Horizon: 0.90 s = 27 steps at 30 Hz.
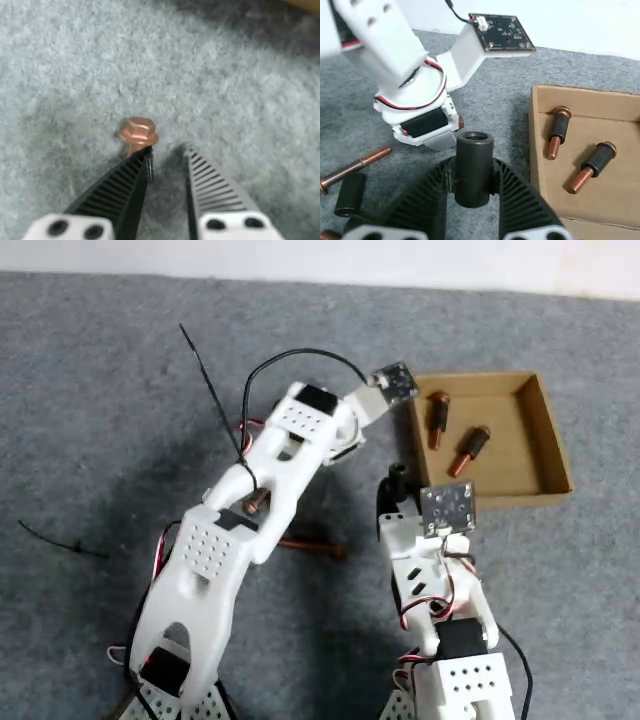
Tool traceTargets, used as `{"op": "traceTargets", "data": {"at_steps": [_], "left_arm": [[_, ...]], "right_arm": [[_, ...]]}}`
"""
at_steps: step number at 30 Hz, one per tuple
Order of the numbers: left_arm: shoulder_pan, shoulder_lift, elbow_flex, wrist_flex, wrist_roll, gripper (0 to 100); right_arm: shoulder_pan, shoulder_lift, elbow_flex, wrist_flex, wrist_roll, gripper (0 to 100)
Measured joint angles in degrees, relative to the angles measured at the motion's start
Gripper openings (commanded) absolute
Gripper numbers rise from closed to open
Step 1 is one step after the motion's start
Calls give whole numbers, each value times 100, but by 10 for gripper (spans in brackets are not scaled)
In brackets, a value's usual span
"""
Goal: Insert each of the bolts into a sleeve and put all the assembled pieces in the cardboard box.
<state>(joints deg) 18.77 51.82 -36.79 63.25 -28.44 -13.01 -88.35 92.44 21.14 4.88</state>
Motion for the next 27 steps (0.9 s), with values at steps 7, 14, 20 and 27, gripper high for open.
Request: {"op": "traceTargets", "data": {"at_steps": [7, 14, 20, 27], "left_arm": [[-62, 26, -79, 9, 422, 105], [-70, -53, -97, 141, 440, 108], [-316, -325, -88, 325, 492, 108], [-519, -352, -88, 422, 774, 108]], "right_arm": [[123, 0, 0, 0, 0, 4], [123, 0, 0, 0, 0, 4], [123, 0, 0, 0, 0, 4], [123, 0, 0, 0, 0, 4]]}}
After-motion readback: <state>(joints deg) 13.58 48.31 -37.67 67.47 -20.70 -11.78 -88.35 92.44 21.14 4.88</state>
